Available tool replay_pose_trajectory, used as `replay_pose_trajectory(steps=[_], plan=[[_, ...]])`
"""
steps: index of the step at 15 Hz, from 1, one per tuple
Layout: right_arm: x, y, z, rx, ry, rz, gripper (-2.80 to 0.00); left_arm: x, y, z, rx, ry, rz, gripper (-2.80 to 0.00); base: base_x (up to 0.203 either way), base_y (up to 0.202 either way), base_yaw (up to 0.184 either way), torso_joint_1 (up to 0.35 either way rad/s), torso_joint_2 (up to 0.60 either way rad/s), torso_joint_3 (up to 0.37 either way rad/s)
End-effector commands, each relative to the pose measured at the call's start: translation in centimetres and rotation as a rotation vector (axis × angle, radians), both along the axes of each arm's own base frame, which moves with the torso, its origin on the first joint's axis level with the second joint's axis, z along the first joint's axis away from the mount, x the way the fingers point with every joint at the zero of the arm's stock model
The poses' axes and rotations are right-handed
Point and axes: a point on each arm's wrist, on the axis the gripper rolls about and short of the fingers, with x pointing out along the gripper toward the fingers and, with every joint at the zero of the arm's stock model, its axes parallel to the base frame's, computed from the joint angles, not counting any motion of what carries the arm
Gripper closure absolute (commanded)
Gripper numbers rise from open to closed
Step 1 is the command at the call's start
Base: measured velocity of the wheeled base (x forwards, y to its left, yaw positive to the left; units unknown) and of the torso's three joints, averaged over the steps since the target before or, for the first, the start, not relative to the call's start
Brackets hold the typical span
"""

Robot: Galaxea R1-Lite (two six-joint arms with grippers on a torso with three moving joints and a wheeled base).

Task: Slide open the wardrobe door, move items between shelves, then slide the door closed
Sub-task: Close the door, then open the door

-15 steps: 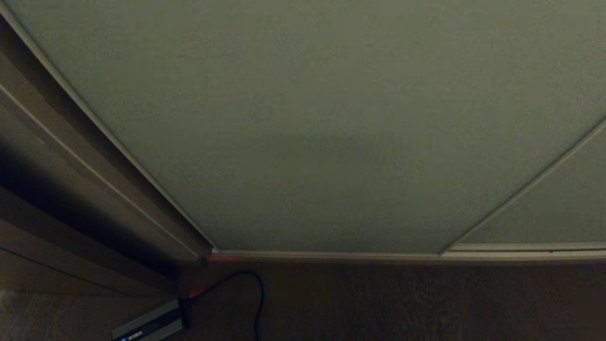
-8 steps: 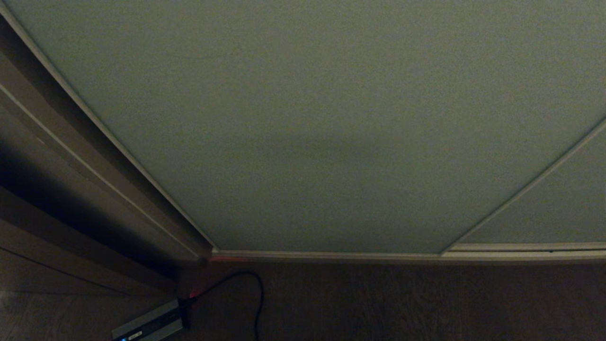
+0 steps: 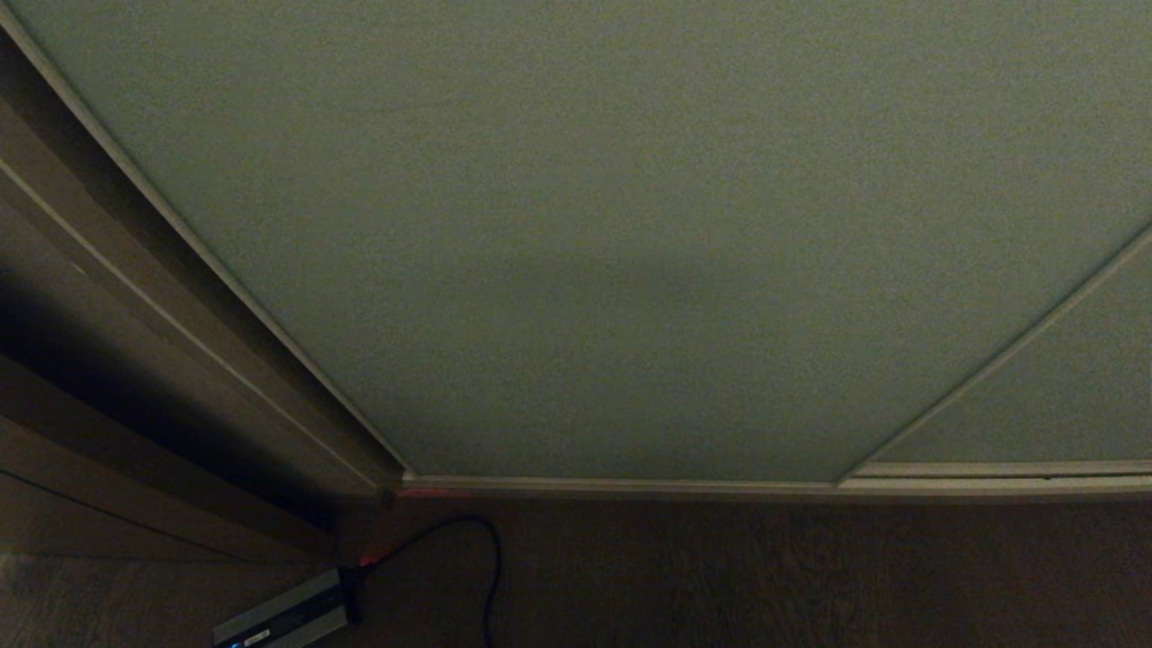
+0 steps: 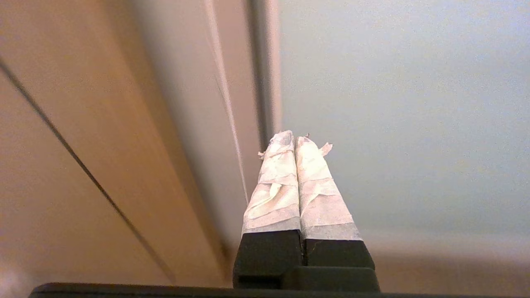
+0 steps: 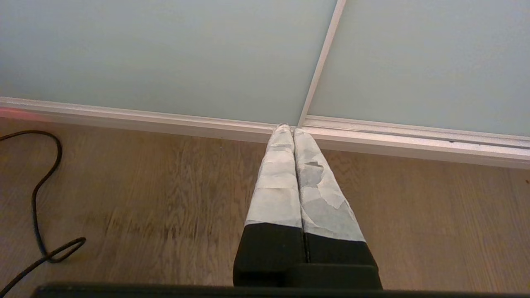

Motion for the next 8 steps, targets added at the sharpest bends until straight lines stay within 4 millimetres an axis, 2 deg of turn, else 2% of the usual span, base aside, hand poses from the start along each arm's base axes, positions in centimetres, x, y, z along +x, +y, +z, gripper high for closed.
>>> replay_pose_trajectory(steps=[1, 4, 8], plan=[[0.0, 0.0, -0.1, 0.000, 0.006, 0.000, 0.00, 0.3, 0.1, 5.4, -0.027, -0.038, 0.049, 0.00, 0.000, 0.000, 0.000, 0.000, 0.00, 0.000], [0.0, 0.0, -0.1, 0.000, 0.007, 0.000, 0.00, 3.4, 0.1, 11.9, -0.068, -0.123, 0.122, 0.00, 0.000, 0.000, 0.000, 0.000, 0.00, 0.000], [0.1, 0.0, -0.1, 0.000, 0.008, 0.000, 0.00, 8.4, 0.4, 17.0, -0.093, -0.257, 0.242, 0.00, 0.000, 0.000, 0.000, 0.000, 0.00, 0.000]])
